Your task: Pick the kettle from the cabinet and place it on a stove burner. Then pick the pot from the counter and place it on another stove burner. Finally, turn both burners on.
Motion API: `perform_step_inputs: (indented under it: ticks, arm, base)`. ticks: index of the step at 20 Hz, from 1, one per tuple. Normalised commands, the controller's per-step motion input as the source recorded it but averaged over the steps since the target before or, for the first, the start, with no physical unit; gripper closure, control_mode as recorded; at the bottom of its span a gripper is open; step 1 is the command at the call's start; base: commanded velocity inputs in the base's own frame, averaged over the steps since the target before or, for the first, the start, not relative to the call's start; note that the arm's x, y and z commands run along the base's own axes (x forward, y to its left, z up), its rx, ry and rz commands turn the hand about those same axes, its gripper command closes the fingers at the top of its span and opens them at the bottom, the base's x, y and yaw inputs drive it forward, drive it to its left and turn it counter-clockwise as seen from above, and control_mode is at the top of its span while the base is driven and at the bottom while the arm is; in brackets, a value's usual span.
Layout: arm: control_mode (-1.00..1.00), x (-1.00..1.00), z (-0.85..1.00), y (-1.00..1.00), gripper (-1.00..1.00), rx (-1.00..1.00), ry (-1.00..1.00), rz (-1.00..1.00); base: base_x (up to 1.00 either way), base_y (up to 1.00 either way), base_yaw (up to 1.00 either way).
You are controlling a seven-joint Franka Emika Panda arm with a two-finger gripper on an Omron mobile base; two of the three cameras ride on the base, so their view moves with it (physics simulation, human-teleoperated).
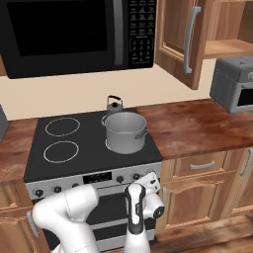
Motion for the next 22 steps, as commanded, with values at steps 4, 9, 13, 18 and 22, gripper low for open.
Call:
perform_step_inputs:
  ticks: [4,9,13,18,22]
  arm:
    - [-1.0,0.0,0.01,-0.03,1.0,-0.15,-0.1,0.1]
    - [-1.0,0.0,0.0,0.0,1.0,-0.16,-0.09,0.1]
    - [-1.0,0.0,0.0,0.0,1.0,-0.15,-0.12,0.1]
    - [-1.0,0.0,0.0,0.0,1.0,-0.15,-0.11,0.1]
    - [-1.0,0.0,0.0,-0.01,1.0,-0.14,-0.11,0.1]
  base:
    - [0.0,0.0,0.0]
    - [0.0,0.0,0.0]
    - [0.0,0.0,0.0]
    - [0.0,0.0,0.0]
    - [0.0,0.0,0.0]
